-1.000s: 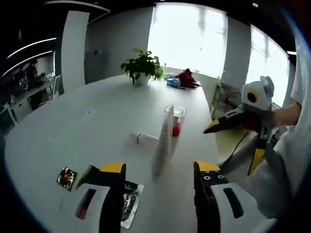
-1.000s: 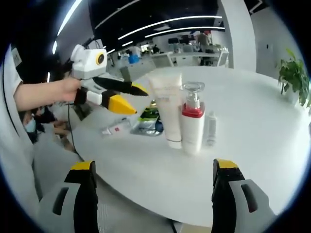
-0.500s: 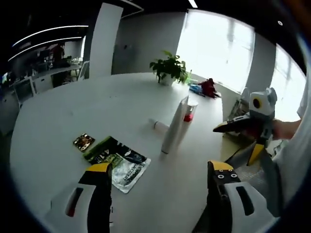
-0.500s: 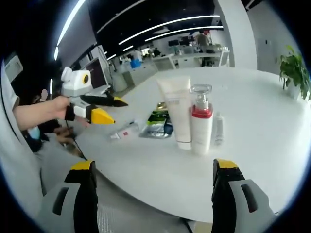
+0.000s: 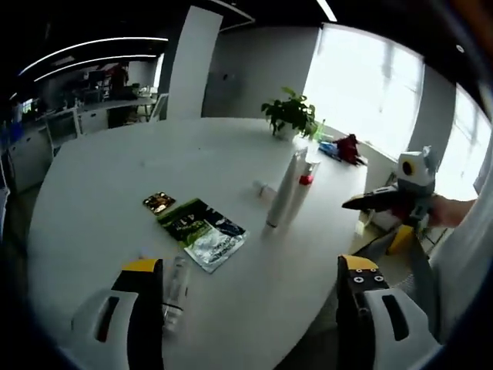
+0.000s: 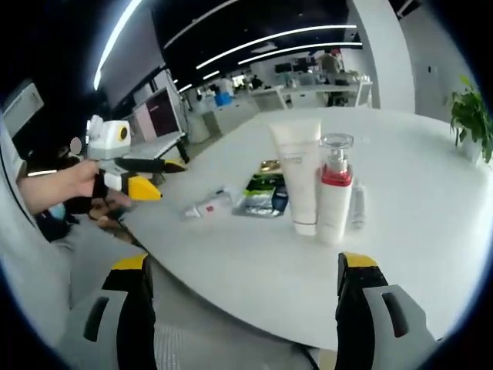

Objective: Arrange the skincare products in the storage area until every visible bottle or jar stands upright without overlapping.

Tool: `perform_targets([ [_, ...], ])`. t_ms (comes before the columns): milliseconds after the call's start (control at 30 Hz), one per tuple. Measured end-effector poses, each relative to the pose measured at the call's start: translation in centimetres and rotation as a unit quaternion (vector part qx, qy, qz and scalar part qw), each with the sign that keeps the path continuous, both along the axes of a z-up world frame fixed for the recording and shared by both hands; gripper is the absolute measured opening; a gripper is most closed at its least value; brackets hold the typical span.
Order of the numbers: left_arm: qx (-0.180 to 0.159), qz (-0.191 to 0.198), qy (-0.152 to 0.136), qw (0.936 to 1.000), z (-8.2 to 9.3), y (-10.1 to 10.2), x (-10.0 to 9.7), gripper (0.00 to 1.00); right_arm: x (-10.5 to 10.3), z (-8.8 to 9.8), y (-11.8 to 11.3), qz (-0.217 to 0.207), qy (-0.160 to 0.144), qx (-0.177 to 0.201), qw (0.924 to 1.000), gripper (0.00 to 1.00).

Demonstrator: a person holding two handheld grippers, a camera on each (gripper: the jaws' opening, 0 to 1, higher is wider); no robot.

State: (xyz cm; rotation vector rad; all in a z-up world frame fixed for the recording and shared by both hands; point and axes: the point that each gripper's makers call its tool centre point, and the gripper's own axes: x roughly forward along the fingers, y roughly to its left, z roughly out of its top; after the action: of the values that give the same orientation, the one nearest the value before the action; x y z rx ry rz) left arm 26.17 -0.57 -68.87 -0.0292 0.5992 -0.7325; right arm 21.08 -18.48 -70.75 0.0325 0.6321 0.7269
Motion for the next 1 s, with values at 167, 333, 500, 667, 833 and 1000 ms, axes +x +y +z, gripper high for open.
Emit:
perform_targets([
  [167, -0.003, 0.025, -0.001, 0.9997, 0.3, 1.7, -1.3, 0.87, -0.2, -0.4, -0.1, 0.007, -0.001, -0.006, 1.0, 0.99],
  [333, -0.003, 0.048, 0.002, 0.9988, 0.2, 3.3, -3.0, 0.88, -0.4, -0.6, 0.1, 0.015, -0.004, -0.015, 0.9998, 0.98],
  [500, -0.006, 0.075, 0.005, 0.9972, 0.1, 4.4, -4.5, 0.88, -0.6, -0.9, 0.0, 0.019, -0.005, -0.025, 0.9995, 0.97],
  [667, -0.013, 0.101, 0.007, 0.9948, 0.1, 4.9, -5.6, 0.89, -0.7, -1.0, 0.0, 0.02, -0.005, -0.033, 0.9992, 0.97],
  [833, -0.023, 0.11, 0.012, 0.9936, -0.1, 5.1, -6.3, 0.88, -0.6, -1.1, -0.2, 0.018, -0.006, -0.032, 0.9993, 0.96],
  [1000, -0.023, 0.112, 0.011, 0.9934, -0.8, 5.0, -6.7, 0.88, -0.7, -1.2, -0.1, 0.024, -0.008, -0.039, 0.9989, 0.96],
])
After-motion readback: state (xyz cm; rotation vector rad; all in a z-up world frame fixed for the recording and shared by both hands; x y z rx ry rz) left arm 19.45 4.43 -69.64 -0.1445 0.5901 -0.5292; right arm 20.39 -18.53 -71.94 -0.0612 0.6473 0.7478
